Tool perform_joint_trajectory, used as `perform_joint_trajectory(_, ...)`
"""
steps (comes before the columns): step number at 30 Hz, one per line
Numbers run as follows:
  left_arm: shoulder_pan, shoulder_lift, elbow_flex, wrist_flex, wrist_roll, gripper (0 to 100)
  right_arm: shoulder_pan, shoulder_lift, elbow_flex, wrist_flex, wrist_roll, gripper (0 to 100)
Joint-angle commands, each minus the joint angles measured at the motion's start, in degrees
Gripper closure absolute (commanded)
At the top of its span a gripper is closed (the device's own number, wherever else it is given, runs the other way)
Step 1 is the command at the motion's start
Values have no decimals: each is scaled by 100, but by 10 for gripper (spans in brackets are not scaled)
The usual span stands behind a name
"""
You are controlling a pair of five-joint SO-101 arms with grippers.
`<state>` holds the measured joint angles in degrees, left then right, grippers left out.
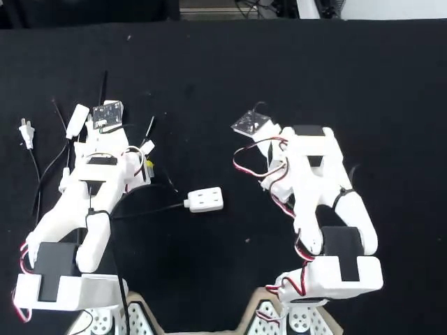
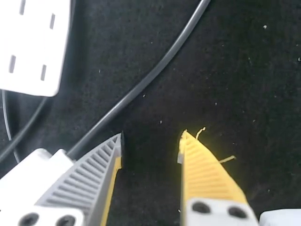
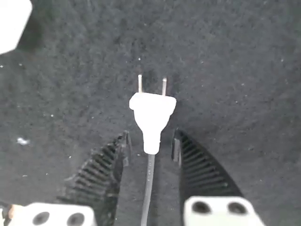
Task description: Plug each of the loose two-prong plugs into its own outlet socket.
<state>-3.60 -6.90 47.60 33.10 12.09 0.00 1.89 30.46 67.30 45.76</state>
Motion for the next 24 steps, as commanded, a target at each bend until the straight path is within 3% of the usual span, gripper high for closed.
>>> perform_joint_trajectory(1, 110, -176, -4, -70, 0, 802, -97, -215, -171, -413, -378, 864)
perform_joint_trajectory(6, 101, -176, 4, -70, 0, 802, -35, 251, -224, -1064, -466, 864)
perform_joint_trajectory(24, 110, -176, -13, -70, 0, 802, -369, 233, -295, -114, -466, 864)
